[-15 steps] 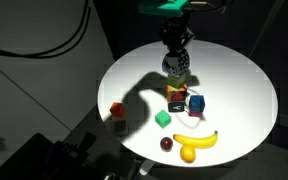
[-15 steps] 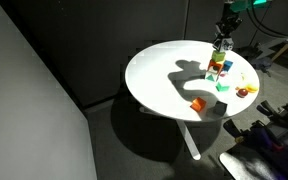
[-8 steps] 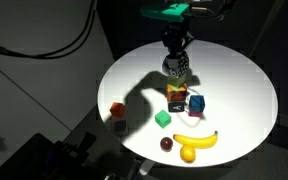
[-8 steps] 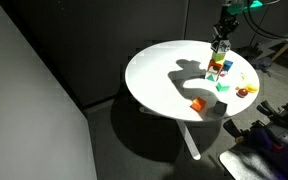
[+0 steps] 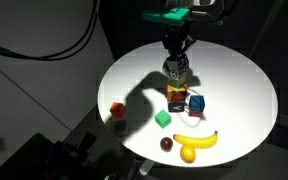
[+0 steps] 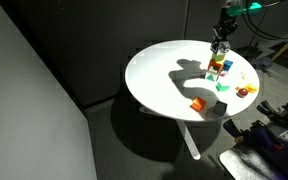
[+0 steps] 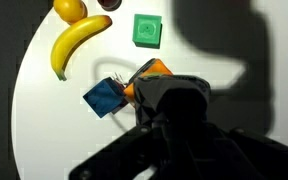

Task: Add the black and white toy to the stack

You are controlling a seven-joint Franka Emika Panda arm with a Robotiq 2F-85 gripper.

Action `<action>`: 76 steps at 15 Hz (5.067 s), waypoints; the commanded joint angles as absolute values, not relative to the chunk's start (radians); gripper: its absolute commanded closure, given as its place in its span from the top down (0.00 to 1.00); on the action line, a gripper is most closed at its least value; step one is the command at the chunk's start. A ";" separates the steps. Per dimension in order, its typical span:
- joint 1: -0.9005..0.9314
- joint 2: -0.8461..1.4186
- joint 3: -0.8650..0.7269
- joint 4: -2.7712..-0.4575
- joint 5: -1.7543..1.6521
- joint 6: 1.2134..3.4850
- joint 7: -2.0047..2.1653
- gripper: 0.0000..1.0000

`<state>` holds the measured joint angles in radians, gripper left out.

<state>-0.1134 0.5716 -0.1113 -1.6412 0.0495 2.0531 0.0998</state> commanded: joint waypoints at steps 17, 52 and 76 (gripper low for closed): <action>-0.137 0.523 -0.095 -1.662 0.070 2.037 0.051 1.00; -0.040 0.018 -0.027 -2.073 0.059 1.919 0.077 1.00; -0.043 -0.178 -0.023 -2.228 0.045 2.090 0.091 1.00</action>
